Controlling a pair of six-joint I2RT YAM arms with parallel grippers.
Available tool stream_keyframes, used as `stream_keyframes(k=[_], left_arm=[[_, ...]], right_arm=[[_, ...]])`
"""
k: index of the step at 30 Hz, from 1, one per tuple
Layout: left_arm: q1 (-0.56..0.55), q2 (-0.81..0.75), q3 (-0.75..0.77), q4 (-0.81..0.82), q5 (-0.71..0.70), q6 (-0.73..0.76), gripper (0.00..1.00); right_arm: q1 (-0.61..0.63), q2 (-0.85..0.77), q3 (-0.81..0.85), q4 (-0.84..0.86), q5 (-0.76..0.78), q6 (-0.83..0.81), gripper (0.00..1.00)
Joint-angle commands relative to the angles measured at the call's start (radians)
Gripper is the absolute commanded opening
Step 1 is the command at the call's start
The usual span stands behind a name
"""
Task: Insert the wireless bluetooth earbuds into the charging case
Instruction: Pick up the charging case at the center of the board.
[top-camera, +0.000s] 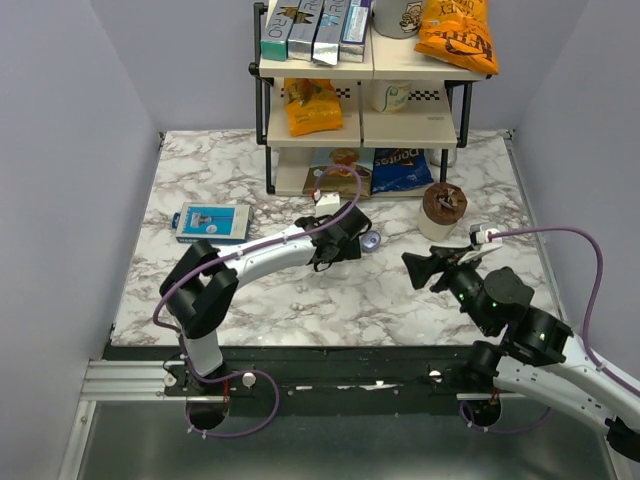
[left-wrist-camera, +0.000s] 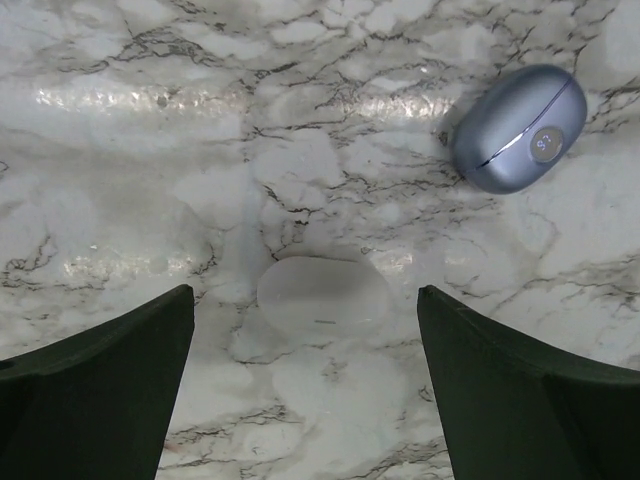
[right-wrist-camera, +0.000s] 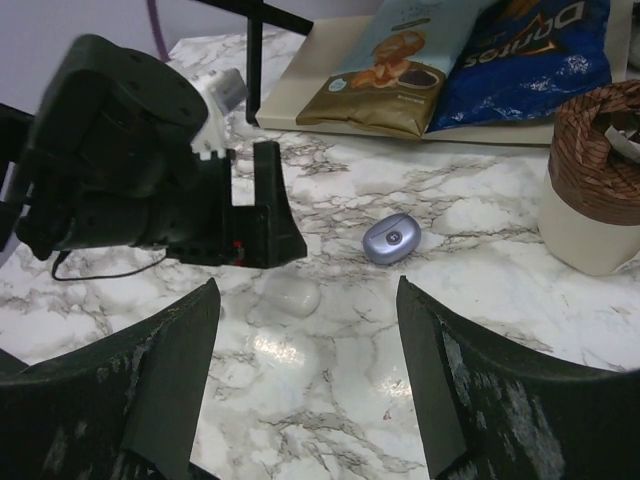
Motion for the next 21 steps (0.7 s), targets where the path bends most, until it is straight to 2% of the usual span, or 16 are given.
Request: stream_keyframes(k=[1,11,21], left_arm=[[-0.020,0.006,-0.037,0.005,0.065,0.084,0.99],[-0.059,0.061,0.002,-0.016,0.092,0.144,0.99],[-0.077,0.156,0.047,-0.047,0.102,0.100,0.99]], right_arm=[[-0.002,0.006,-0.017,0.012,-0.013,0.016,0.80],[-0.002,0.030,-0.020,0.018,-0.015,0.030,0.80],[0.000,0.023,-0.031,0.018,-0.015,0.030,0.80]])
